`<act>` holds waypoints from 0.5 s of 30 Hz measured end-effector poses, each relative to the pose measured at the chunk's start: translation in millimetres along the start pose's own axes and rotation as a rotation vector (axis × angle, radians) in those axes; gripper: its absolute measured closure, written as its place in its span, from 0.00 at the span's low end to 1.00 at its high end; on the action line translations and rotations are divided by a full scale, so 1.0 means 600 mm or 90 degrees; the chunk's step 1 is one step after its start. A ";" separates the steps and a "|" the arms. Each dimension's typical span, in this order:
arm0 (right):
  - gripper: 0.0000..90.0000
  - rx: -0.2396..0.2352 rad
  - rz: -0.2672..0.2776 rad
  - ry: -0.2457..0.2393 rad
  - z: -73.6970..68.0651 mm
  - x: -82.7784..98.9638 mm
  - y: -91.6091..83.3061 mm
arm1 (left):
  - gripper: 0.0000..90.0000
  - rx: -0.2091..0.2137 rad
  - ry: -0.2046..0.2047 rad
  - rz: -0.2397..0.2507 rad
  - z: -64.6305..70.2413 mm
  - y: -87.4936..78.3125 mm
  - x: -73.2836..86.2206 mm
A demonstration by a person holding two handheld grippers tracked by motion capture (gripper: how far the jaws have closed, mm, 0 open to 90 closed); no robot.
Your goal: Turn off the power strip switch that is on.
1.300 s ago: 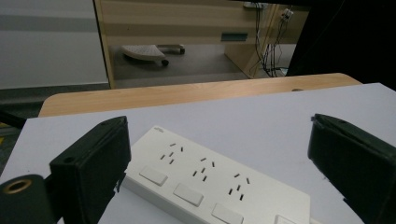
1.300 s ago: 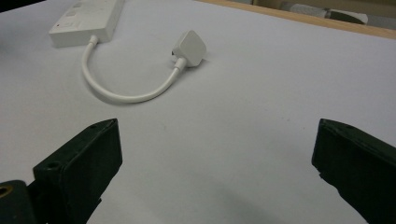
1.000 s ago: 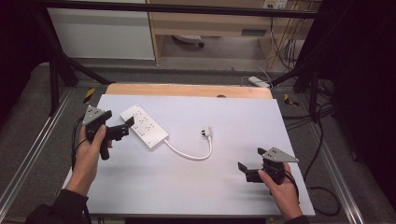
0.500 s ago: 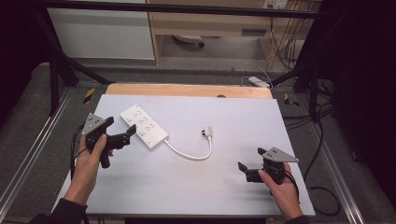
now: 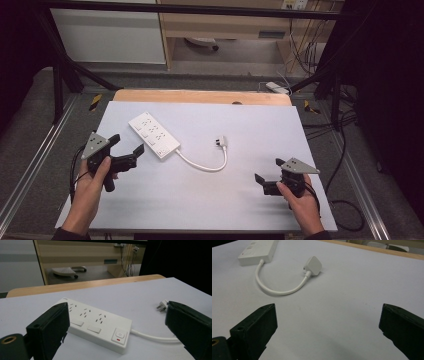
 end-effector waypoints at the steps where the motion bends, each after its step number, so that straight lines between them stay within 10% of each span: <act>1: 0.02 0.000 0.001 -0.001 0.000 0.000 0.000 | 0.06 0.003 0.003 0.000 0.002 -0.003 0.000; 15: 0.02 0.000 0.000 0.001 0.000 0.000 0.000 | 0.06 0.005 0.012 -0.002 0.015 -0.048 0.023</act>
Point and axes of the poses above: each handheld gripper's, and its own axes: y roughly forward along the jaws, x roughly out of its underside, z roughly to its right, the point moved 10 cm from there along y, roughly forward along the jaws, and after that the axes turned 12 degrees about z, right-handed, at the moved point
